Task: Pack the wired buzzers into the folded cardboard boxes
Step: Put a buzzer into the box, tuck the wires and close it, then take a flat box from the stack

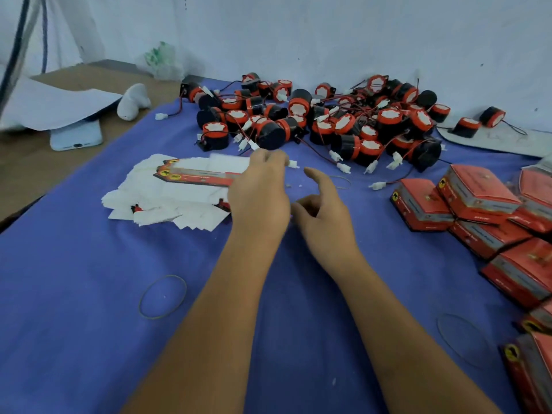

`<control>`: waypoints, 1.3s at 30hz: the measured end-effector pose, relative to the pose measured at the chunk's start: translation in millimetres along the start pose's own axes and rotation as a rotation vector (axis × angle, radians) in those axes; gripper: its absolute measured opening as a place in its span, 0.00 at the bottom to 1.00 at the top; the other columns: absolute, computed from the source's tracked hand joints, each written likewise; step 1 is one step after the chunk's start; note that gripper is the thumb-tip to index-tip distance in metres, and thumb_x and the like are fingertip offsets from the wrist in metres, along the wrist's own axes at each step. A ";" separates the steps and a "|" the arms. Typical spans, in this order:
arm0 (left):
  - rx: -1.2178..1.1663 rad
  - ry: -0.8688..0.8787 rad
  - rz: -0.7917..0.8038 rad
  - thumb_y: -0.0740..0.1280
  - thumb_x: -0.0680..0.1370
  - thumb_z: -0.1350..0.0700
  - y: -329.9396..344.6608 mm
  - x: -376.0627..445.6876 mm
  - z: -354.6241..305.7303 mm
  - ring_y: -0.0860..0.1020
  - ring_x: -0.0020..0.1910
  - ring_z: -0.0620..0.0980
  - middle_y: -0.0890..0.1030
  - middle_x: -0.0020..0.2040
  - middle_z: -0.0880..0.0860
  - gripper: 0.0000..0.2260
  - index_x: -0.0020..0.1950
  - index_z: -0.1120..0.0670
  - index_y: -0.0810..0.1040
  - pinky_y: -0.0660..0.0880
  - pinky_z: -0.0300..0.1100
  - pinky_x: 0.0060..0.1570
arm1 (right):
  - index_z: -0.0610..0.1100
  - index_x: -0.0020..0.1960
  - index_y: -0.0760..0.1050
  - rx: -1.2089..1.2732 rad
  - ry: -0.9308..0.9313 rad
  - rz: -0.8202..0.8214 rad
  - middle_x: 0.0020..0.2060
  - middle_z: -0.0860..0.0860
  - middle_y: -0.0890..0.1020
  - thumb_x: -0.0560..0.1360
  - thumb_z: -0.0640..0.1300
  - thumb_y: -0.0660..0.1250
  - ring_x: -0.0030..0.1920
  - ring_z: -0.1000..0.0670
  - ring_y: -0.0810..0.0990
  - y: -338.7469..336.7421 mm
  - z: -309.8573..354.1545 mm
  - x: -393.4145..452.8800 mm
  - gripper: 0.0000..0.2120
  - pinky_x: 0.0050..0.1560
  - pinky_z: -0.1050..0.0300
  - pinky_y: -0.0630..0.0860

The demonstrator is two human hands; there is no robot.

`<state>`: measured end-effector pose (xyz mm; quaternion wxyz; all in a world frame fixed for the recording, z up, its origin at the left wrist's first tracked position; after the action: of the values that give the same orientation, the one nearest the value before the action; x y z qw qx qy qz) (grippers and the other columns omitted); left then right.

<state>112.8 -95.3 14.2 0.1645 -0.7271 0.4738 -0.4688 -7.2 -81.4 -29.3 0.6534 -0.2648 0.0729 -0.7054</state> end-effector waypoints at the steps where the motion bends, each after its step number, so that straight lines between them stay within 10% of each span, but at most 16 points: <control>1: -0.061 0.019 0.012 0.60 0.72 0.70 4.8 -3.6 -6.3 0.70 0.39 0.52 0.75 0.63 0.52 0.22 0.63 0.52 0.76 0.57 0.41 0.29 | 0.54 0.74 0.61 0.020 0.003 0.018 0.37 0.52 0.81 0.78 0.38 0.65 0.38 0.54 0.78 1.6 -1.1 0.0 0.28 0.35 0.65 0.73; 6: -0.286 0.013 -0.078 0.61 0.75 0.67 4.3 -5.3 -9.1 0.75 0.52 0.50 0.77 0.60 0.50 0.16 0.58 0.53 0.78 0.69 0.38 0.44 | 0.48 0.75 0.62 -0.110 -0.026 0.038 0.55 0.53 0.79 0.77 0.39 0.65 0.53 0.51 0.77 6.3 0.8 4.1 0.28 0.51 0.58 0.75; 10: -0.445 0.046 -0.380 0.60 0.72 0.67 -34.8 -1.1 0.1 0.74 0.55 0.51 0.79 0.54 0.52 0.14 0.53 0.57 0.80 0.64 0.29 0.54 | 0.41 0.61 0.76 -0.438 -0.393 0.068 0.56 0.45 0.79 0.75 0.41 0.62 0.56 0.41 0.75 28.0 36.9 -4.0 0.16 0.54 0.46 0.71; 15: -0.652 -0.183 -0.753 0.59 0.73 0.65 -72.5 -3.7 47.8 0.72 0.52 0.44 0.75 0.50 0.46 0.11 0.49 0.53 0.77 0.68 0.37 0.59 | 0.50 0.77 0.60 -0.498 -0.433 0.226 0.76 0.51 0.63 0.78 0.43 0.64 0.73 0.48 0.61 64.9 45.2 0.2 0.29 0.68 0.53 0.57; 23: -1.023 -0.355 -0.912 0.57 0.75 0.67 -81.4 -6.9 70.5 0.71 0.47 0.47 0.73 0.48 0.54 0.08 0.48 0.56 0.71 0.68 0.34 0.52 | 0.48 0.56 0.80 -0.607 -0.530 0.060 0.48 0.51 0.84 0.80 0.44 0.60 0.46 0.43 0.77 62.6 51.9 4.2 0.11 0.43 0.54 0.64; 27: -0.980 -0.167 -0.839 0.58 0.74 0.68 -80.1 -5.8 39.6 0.73 0.47 0.39 0.74 0.49 0.52 0.12 0.48 0.52 0.71 0.68 0.33 0.50 | 0.51 0.56 0.81 -0.278 -0.266 0.066 0.44 0.53 0.85 0.81 0.45 0.59 0.45 0.49 0.80 48.1 41.9 9.9 0.13 0.41 0.53 0.74; 32: -0.727 0.276 -0.371 0.61 0.75 0.62 -39.9 -20.0 -39.3 0.74 0.42 0.44 0.73 0.42 0.43 0.07 0.47 0.50 0.73 0.71 0.37 0.43 | 0.45 0.36 0.78 0.502 0.028 -0.071 0.30 0.59 0.80 0.75 0.38 0.63 0.33 0.64 0.76 15.0 27.8 14.2 0.10 0.36 0.69 0.72; 39: -0.476 -0.025 0.077 0.59 0.78 0.51 29.4 -15.3 -12.5 0.67 0.29 0.47 0.70 0.27 0.49 0.15 0.32 0.52 0.66 0.61 0.46 0.30 | 0.41 0.44 0.76 0.991 0.342 -0.363 0.35 0.48 0.80 0.82 0.42 0.62 0.38 0.48 0.80 -16.0 -20.3 14.3 0.09 0.50 0.51 0.79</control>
<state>84.8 -94.5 -7.6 0.0123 -0.7324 0.5962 -0.3285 -30.9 -97.9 -35.4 0.5466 0.1843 -0.2092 -0.7896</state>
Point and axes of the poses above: each hand's wrist, its own x-axis towards the middle knuckle, its own y-axis out of the palm, z = x × y, the point moved 7 cm from there along x, towards the middle knuckle
